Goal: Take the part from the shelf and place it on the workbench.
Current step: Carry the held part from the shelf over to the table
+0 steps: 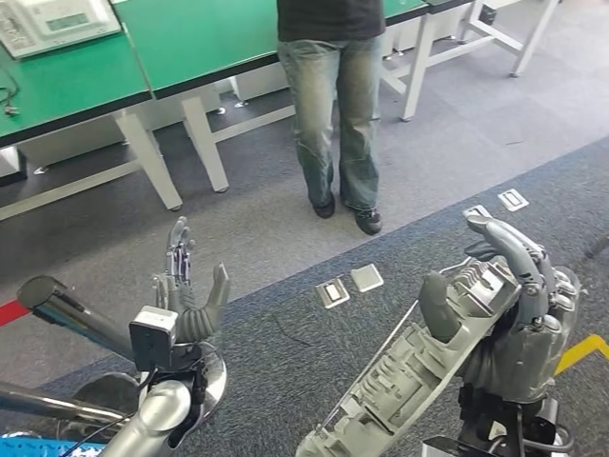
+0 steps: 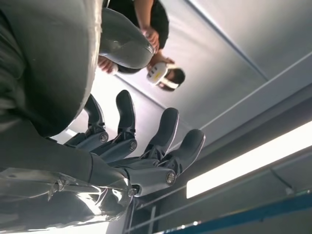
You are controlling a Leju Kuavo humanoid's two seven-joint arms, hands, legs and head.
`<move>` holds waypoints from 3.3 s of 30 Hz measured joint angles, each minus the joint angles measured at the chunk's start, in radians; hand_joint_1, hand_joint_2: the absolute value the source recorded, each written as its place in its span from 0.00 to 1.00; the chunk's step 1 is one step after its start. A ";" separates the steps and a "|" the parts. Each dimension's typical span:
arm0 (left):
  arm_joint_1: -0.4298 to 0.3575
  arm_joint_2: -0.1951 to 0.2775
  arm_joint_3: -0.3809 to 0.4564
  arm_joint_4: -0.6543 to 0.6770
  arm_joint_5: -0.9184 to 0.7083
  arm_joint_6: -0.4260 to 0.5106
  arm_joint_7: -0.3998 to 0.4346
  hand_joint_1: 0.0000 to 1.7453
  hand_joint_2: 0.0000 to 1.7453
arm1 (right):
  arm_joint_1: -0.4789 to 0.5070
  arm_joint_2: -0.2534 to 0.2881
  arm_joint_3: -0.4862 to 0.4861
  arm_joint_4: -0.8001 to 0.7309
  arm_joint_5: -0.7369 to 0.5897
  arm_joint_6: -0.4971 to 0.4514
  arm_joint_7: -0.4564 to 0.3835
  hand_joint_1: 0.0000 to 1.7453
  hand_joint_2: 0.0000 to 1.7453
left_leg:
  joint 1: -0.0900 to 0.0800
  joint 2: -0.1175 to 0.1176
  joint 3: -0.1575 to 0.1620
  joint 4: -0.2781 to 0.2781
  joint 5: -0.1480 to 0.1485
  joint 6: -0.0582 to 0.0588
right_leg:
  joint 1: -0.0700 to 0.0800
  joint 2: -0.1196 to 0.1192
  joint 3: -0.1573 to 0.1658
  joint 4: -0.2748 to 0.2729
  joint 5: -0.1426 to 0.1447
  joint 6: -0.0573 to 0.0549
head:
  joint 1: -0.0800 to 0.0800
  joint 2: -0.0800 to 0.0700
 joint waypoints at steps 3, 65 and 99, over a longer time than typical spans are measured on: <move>-0.002 0.001 0.000 0.002 0.001 -0.011 0.000 0.00 1.00 | 0.005 0.000 0.000 0.000 0.023 0.000 0.019 1.00 1.00 | -0.001 -0.017 -0.075 0.132 -0.027 0.006 | 0.006 0.041 -0.004 0.000 0.003 -0.005 | -0.016 0.000; -0.027 -0.009 -0.016 0.043 0.049 -0.021 -0.032 0.00 1.00 | 0.018 0.008 -0.044 -0.002 0.001 0.000 -0.022 1.00 1.00 | 0.000 -0.020 -0.072 0.113 -0.002 0.004 | 0.000 0.052 -0.005 -0.004 0.014 -0.002 | -0.014 0.000; -0.034 0.001 -0.017 0.044 0.065 -0.026 -0.022 0.00 1.00 | 0.023 0.022 -0.057 0.007 0.001 0.000 -0.029 1.00 1.00 | 0.001 -0.073 0.015 -0.086 0.101 0.025 | 0.007 0.092 -0.019 0.007 0.022 0.000 | -0.027 0.000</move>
